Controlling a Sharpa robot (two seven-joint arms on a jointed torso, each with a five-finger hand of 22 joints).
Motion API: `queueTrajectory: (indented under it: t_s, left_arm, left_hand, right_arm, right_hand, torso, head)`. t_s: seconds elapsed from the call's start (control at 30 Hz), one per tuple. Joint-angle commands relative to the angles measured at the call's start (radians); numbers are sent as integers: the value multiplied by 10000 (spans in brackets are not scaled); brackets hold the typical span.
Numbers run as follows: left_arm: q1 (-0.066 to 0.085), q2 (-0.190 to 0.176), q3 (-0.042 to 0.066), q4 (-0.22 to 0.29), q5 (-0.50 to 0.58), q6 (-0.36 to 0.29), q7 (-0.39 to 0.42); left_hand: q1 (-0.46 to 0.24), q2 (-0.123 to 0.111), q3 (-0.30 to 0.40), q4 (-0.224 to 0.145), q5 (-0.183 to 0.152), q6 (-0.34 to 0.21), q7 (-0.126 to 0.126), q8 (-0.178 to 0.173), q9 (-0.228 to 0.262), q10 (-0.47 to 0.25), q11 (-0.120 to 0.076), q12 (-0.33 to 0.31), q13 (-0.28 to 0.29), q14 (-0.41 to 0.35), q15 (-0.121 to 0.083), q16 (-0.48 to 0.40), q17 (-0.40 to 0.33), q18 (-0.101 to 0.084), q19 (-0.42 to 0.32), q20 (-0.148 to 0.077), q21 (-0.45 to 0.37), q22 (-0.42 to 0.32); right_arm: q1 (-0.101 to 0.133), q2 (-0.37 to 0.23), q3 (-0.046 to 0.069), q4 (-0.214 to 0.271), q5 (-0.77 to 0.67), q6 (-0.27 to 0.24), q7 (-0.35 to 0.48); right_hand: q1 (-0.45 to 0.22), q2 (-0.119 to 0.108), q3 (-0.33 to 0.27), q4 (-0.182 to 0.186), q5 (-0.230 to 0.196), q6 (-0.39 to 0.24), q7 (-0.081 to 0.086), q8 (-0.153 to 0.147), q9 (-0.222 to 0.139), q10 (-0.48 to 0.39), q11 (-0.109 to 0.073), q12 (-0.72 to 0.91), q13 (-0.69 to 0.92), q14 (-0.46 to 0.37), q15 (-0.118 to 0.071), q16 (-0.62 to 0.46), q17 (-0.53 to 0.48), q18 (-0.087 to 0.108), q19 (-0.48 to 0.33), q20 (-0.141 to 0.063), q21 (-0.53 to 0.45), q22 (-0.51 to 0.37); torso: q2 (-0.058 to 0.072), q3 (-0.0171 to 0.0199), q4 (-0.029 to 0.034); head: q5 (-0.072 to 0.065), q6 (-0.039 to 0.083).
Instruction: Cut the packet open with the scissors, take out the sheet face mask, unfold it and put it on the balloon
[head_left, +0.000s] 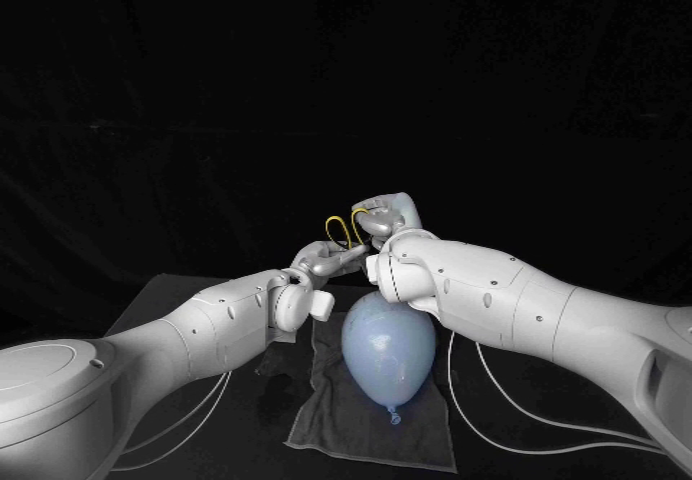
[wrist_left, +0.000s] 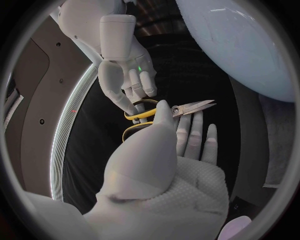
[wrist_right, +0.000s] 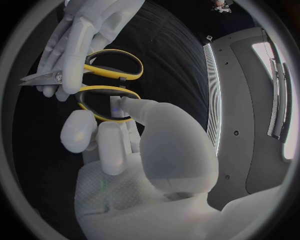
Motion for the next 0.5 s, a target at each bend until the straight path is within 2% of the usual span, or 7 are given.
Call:
queueTrajectory:
  t_s: [0.03,0.07,0.1,0.17,0.5]
  left_arm:
    - [9,25,13,-8,167,98,222]
    - [9,26,13,-15,169,81,224]
    - [9,25,13,-22,170,65,226]
    - [10,16,12,-39,169,34,226]
    - [13,-108,12,-115,152,-190,251]
  left_hand:
    - [243,924,309,40,27,266,-70,166,94,431,-49,49,-10,337,-25,169,71,148,362,-41,121,41]
    - [259,929,389,49,18,303,-84,191,113,502,-56,34,-18,389,-28,186,84,148,399,-48,129,41]
    - [356,941,735,57,10,460,-130,292,180,734,-149,34,-22,577,-62,263,129,157,565,-81,168,52]
    - [368,925,943,60,23,509,-178,341,233,874,-159,-23,-37,673,-73,287,158,149,684,-96,191,54]
    - [449,876,1195,34,24,612,-268,448,348,1062,-298,-171,-48,669,-73,226,174,144,723,-110,179,38]
  right_arm:
    - [12,-8,13,-5,-50,143,147]
    - [12,-11,13,-14,-50,141,149]
    - [12,-17,13,-33,-50,137,152]
    - [12,-25,14,-93,-47,134,155]
    - [25,-103,18,-654,1,383,6]
  right_hand:
    - [-5,78,51,5,65,-57,-13,67,11,532,-453,52,16,134,-60,-1,17,142,-48,26,-6,12]
    - [-5,78,51,5,65,-57,-13,67,11,532,-453,52,16,134,-60,-1,17,142,-48,26,-6,12]
    - [-5,78,51,5,65,-57,-13,67,11,532,-453,52,16,134,-60,-1,17,142,-48,26,-6,12]
    - [-5,78,51,5,65,-57,-13,67,11,532,-453,52,16,134,-60,-1,17,142,-48,26,-6,12]
    - [-39,92,63,-19,66,-70,-10,69,29,526,-450,51,13,133,-58,-4,14,149,-68,28,-26,-15]
  torso:
    - [2,-4,7]
    - [2,-4,7]
    - [1,-7,6]
    - [0,-9,3]
    - [15,-7,1]
  head:
    - [-1,0]
    - [-1,0]
    - [-1,-5]
    - [1,-8]
    - [29,-51]
